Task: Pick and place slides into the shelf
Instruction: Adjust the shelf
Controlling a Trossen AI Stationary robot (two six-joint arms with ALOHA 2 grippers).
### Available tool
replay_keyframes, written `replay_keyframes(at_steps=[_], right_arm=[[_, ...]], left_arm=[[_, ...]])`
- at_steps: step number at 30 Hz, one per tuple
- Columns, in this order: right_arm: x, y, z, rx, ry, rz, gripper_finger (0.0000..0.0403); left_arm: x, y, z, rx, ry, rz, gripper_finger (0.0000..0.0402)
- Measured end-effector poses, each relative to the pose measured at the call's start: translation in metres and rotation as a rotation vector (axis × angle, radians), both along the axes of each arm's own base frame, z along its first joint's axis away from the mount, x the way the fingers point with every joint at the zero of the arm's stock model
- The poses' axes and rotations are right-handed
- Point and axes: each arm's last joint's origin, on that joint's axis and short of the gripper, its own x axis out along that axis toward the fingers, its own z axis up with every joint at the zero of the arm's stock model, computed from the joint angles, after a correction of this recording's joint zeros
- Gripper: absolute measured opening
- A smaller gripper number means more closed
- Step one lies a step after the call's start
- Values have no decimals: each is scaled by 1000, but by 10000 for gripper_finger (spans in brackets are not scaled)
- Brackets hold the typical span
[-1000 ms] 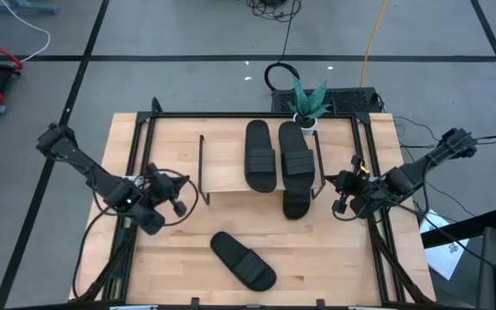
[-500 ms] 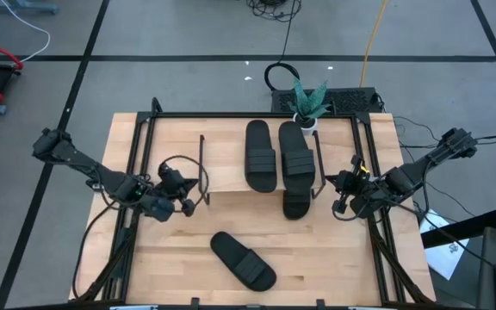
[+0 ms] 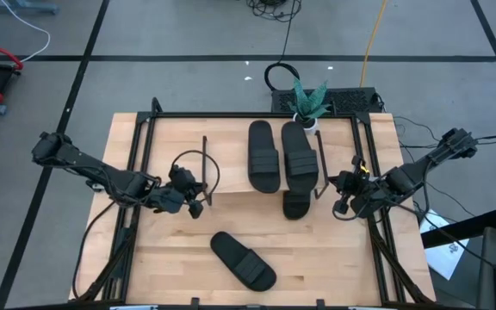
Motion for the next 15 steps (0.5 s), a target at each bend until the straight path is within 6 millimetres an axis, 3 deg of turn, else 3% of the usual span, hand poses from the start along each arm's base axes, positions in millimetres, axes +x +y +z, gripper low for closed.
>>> replay_keyframes(at_steps=[15], right_arm=[[-4, 13, 0, 124, -29, 56, 0]], left_arm=[[2, -7, 5, -26, 23, -46, 5]])
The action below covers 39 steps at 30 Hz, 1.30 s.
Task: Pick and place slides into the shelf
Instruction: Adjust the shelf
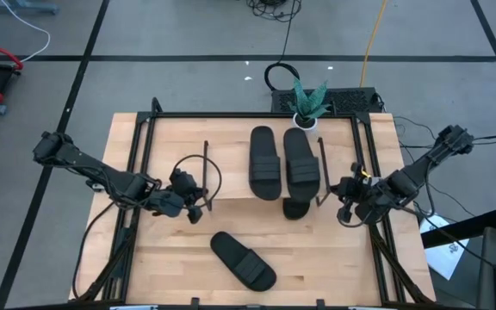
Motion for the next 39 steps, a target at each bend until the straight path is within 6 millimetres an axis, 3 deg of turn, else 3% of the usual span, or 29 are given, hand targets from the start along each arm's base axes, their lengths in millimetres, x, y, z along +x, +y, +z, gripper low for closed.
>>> replay_keyframes(at_steps=[10, 18, 26, 39], right_arm=[[-2, 7, 0, 14, -3, 51, 0], [-6, 3, -2, -47, 31, 40, 0], [-8, 1, -2, -72, 18, 8, 0], [-19, -11, -6, -92, 13, -177, 0]], left_arm=[[2, 0, -4, 20, 21, 8, 5], [-4, -6, -3, 203, 71, -85, 5], [-5, -5, -3, 221, 64, -44, 5], [-11, -2, -6, 217, 71, 66, 5]])
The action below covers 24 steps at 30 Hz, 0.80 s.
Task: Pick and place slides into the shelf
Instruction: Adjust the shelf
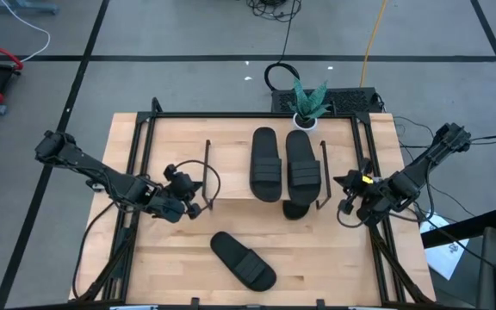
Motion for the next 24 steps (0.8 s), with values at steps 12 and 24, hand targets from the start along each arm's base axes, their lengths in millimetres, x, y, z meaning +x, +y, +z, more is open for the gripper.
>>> replay_keyframes(at_steps=[12, 24], right_arm=[[-7, -7, 0, -42, 25, -40, 0], [2, 8, 3, 41, -40, 78, 0]], left_arm=[[-11, 6, -7, 66, 95, 64, 5], [-28, -2, -12, 70, 190, 44, 1]])
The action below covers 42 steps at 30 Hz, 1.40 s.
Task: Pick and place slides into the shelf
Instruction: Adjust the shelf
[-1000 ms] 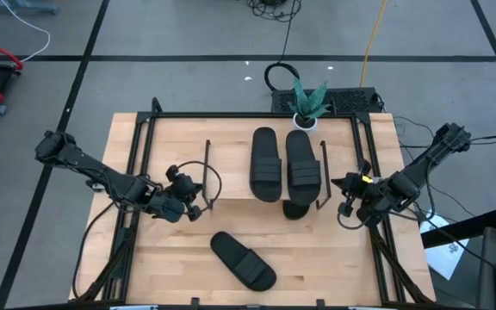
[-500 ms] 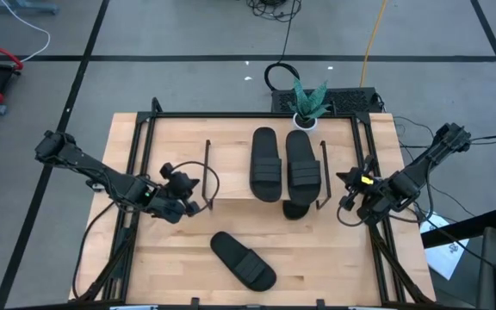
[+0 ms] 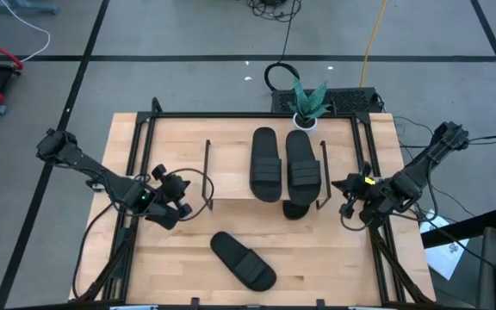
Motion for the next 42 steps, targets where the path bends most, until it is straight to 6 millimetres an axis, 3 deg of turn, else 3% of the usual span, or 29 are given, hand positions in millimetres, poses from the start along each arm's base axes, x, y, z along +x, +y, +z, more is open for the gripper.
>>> replay_keyframes(at_steps=[5, 11, 20, 25, 29, 32, 39, 42], right_arm=[[1, 14, 3, 14, -42, 129, 0], [2, 31, 11, 47, -122, 270, 0], [1, 45, 17, 41, -178, 397, 0], [-1, 49, 17, 46, -180, 423, 0], [-3, 52, 18, 60, -191, 446, 0], [-3, 54, 17, 55, -186, 449, 0], [-1, 56, 14, 37, -169, 449, 0], [-1, 57, 14, 34, -166, 450, 0]], left_arm=[[-7, -21, -1, -84, -9, -105, 0], [-7, -61, -4, -213, -128, -252, 0], [27, -118, -52, -301, -152, -332, 0], [45, -137, -62, -305, -115, -372, 0], [54, -145, -56, -228, -65, -382, 0], [49, -140, -43, -136, -5, -269, 0], [14, -125, 4, 13, 68, 82, 0], [2, -114, 15, 38, 87, 267, 0]])
